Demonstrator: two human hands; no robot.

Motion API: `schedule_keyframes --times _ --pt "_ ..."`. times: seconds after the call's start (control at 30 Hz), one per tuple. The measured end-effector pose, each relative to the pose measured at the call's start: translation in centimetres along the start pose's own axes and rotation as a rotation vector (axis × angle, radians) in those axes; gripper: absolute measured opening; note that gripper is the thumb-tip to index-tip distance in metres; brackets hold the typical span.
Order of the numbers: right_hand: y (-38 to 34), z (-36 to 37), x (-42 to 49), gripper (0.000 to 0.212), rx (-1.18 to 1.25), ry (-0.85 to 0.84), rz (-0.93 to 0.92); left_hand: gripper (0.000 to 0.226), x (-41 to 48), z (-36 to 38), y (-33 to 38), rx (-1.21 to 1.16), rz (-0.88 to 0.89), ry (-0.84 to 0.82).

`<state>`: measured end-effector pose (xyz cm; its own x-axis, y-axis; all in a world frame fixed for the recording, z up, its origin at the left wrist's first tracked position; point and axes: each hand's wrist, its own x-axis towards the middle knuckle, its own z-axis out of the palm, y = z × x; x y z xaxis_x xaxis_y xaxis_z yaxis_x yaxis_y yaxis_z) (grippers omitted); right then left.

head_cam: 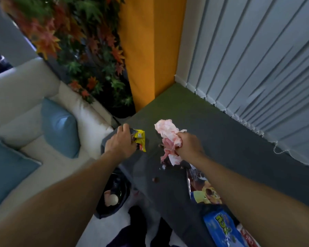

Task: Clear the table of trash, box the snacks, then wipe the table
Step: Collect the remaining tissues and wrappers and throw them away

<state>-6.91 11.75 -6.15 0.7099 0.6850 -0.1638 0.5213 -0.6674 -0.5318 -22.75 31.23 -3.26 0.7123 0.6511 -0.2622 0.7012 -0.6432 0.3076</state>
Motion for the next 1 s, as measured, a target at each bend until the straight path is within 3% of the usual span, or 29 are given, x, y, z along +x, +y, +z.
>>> schedule_keyframes --times 0.2,0.33,0.53,0.67,1.0 --pt "-4.7 2.9 -0.2 0.018 -0.039 -0.136 -0.127 0.052 -3.8 -0.2 -5.6 -0.057 -0.154 0.061" --pt "-8.2 5.6 0.1 0.039 -0.024 -0.167 -0.219 0.042 -5.9 -0.5 -9.9 -0.069 -0.243 0.087" --pt "-13.6 10.5 0.5 0.045 -0.066 -0.220 -0.315 0.039 -8.2 -0.7 -16.6 -0.096 -0.348 0.063" --pt "-16.6 13.6 0.7 0.051 -0.073 -0.242 -0.340 0.041 -8.7 -0.8 -20.8 -0.112 -0.375 0.048" --pt "-20.6 22.0 0.8 0.037 -0.099 -0.324 -0.224 0.040 -7.8 1.4 -29.3 -0.134 -0.413 -0.022"
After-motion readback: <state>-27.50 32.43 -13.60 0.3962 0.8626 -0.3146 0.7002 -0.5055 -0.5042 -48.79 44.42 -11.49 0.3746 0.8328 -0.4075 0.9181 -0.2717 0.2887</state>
